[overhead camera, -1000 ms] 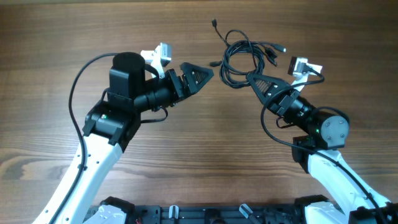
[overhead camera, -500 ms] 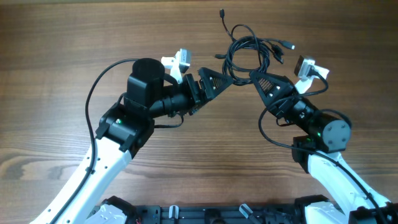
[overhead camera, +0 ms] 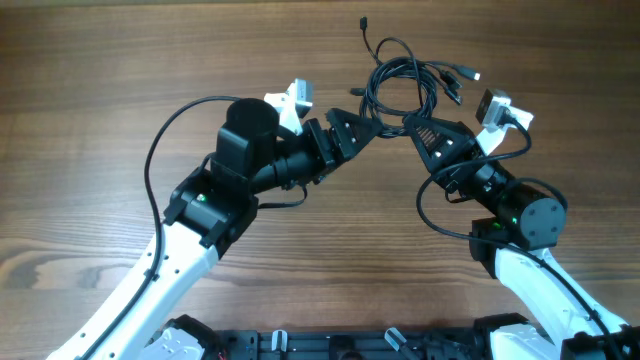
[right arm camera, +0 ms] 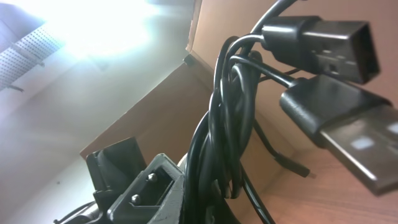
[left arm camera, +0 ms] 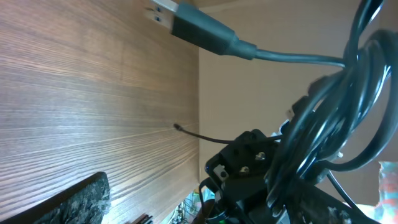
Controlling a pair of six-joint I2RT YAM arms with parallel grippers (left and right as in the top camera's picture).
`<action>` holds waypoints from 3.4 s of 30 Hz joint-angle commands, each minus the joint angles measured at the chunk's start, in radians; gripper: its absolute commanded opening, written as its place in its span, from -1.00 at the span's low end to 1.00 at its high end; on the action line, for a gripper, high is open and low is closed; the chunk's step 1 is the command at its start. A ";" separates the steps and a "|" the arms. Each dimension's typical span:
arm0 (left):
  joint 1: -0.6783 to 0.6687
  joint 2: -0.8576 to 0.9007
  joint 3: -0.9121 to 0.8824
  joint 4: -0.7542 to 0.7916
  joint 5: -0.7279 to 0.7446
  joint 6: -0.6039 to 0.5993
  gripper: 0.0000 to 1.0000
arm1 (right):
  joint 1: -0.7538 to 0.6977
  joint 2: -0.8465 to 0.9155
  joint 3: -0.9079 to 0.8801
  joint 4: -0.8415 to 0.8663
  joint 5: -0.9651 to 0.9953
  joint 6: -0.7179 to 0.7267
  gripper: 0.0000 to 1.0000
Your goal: Untangle cables
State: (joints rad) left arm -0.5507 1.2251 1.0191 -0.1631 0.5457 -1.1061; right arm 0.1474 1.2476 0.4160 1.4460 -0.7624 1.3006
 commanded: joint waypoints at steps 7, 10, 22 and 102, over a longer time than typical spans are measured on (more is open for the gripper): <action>-0.015 0.008 0.021 0.019 -0.026 -0.005 0.79 | 0.006 0.003 0.023 0.014 -0.012 0.008 -0.91; -0.015 0.008 0.021 0.018 0.005 0.019 0.65 | 0.006 0.003 0.023 0.003 0.001 0.008 -0.91; -0.014 0.007 0.021 0.076 0.113 0.051 0.48 | 0.006 0.003 0.023 -0.003 0.006 0.001 -0.91; -0.076 0.072 0.021 0.145 -0.097 -0.002 -0.81 | -0.005 0.003 0.023 0.061 -0.039 -0.013 -0.92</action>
State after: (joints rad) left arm -0.6212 1.2842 1.0264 -0.0116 0.4873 -1.1217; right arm 0.1436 1.2476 0.4168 1.4765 -0.8085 1.2816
